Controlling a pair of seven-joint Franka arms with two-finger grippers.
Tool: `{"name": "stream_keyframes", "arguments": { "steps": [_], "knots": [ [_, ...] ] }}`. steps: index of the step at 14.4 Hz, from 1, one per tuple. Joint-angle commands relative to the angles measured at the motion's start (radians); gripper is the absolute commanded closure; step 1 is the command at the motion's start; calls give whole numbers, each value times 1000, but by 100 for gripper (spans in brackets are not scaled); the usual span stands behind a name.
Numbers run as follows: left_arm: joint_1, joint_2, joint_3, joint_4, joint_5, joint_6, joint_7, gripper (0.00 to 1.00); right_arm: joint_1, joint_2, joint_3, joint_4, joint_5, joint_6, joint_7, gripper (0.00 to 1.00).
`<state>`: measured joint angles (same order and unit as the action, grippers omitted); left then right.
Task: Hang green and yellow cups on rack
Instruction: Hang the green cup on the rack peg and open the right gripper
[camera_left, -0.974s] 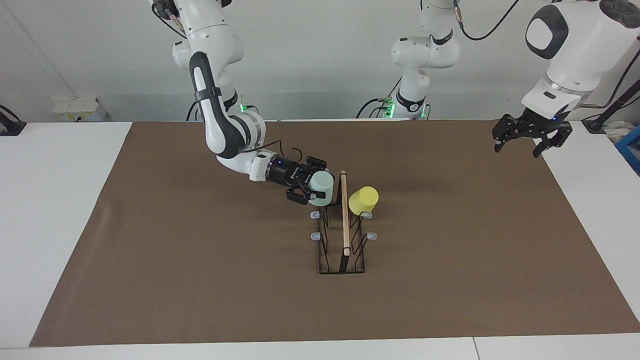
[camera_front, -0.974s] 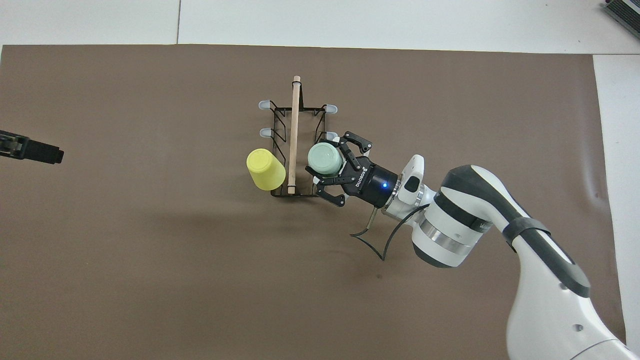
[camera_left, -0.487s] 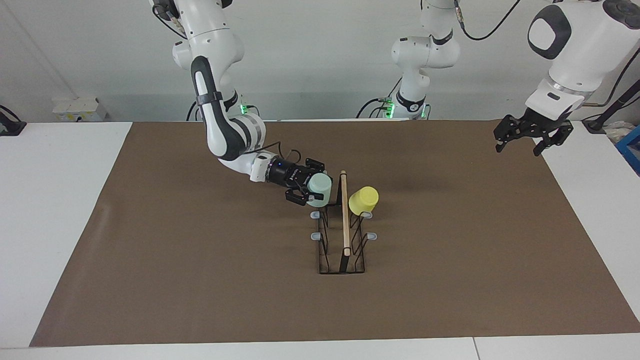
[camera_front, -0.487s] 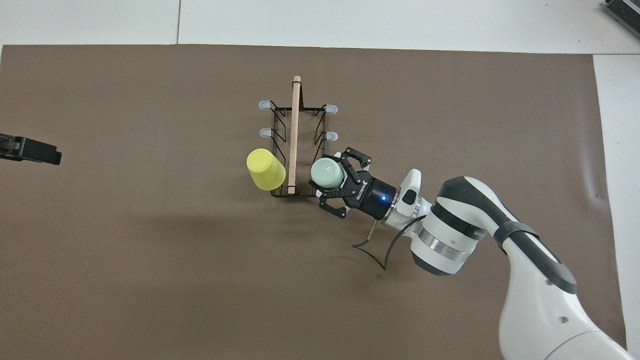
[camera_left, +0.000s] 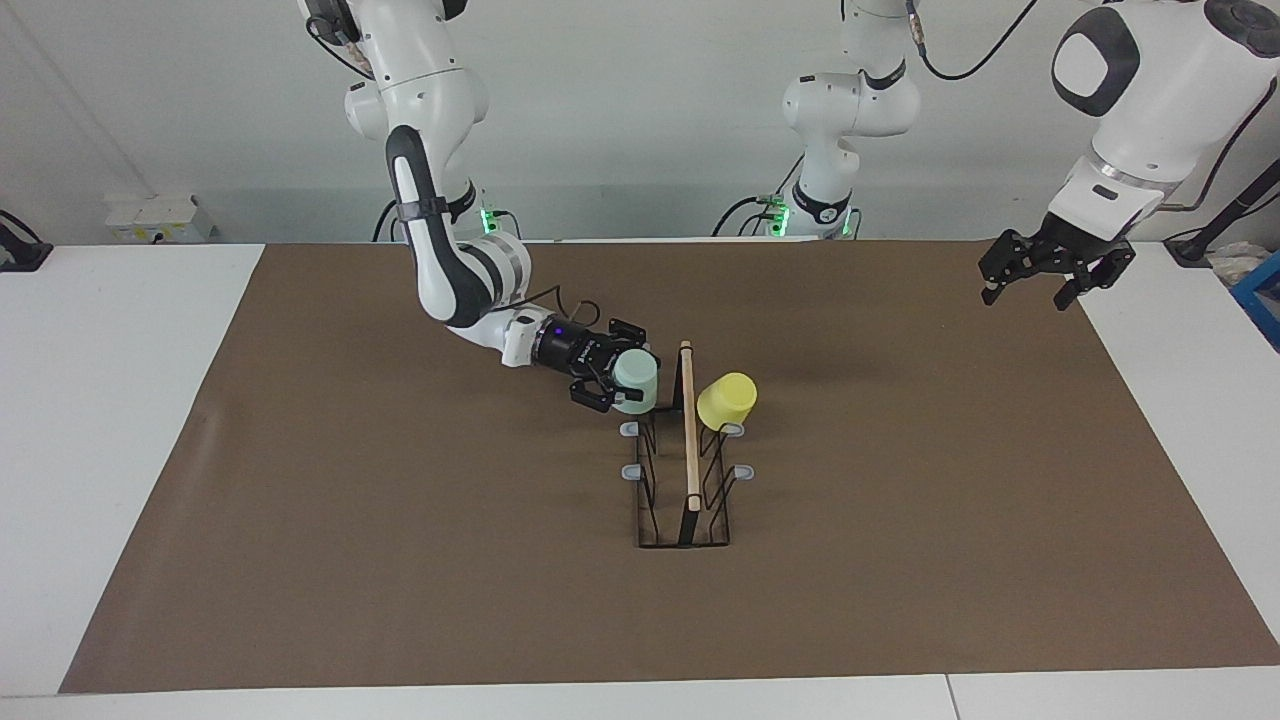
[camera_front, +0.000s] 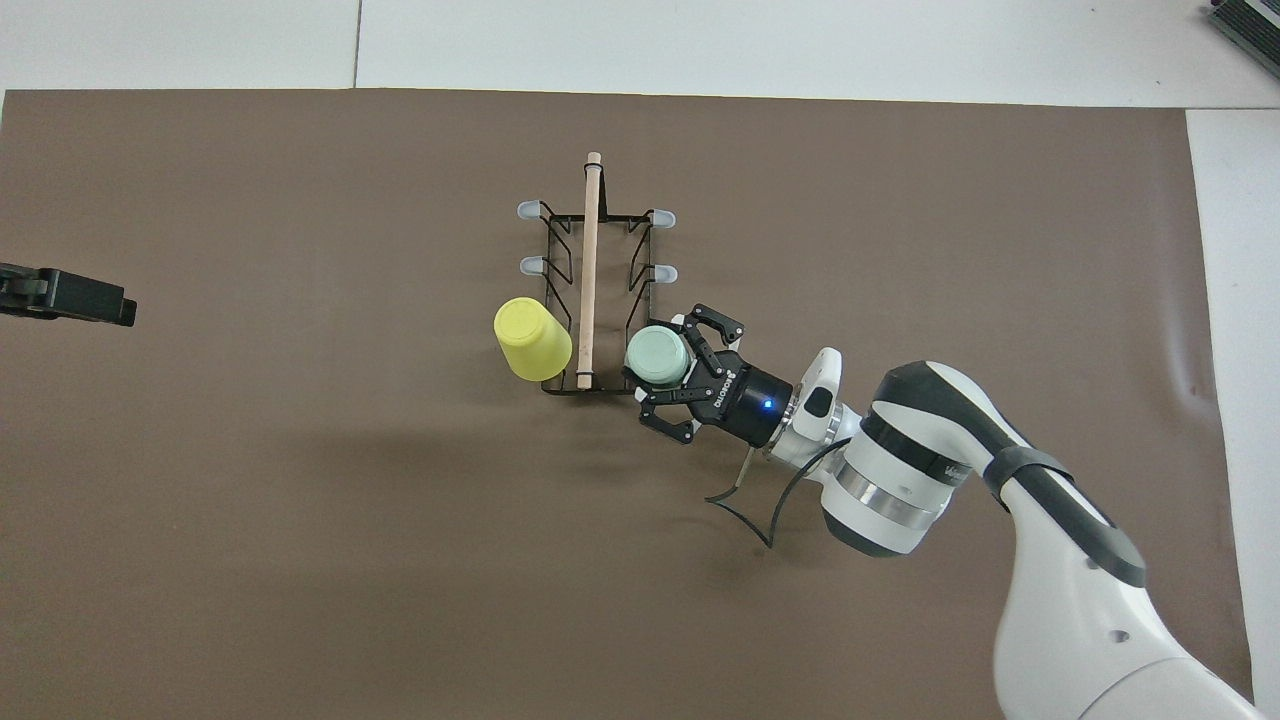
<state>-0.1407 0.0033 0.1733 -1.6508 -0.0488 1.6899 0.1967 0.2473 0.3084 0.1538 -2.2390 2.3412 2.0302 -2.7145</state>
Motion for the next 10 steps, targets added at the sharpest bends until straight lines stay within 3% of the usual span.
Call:
{"name": "stream_keyframes", "arguments": {
  "steps": [1, 10],
  "knots": [
    [44, -3, -49, 35, -8, -50, -3, 0, 3, -8, 3, -24, 38, 5, -51, 0],
    [50, -54, -71, 0, -2, -64, -8, 0, 9, -55, 7, -11, 30, 123, 18, 0]
  ]
}}
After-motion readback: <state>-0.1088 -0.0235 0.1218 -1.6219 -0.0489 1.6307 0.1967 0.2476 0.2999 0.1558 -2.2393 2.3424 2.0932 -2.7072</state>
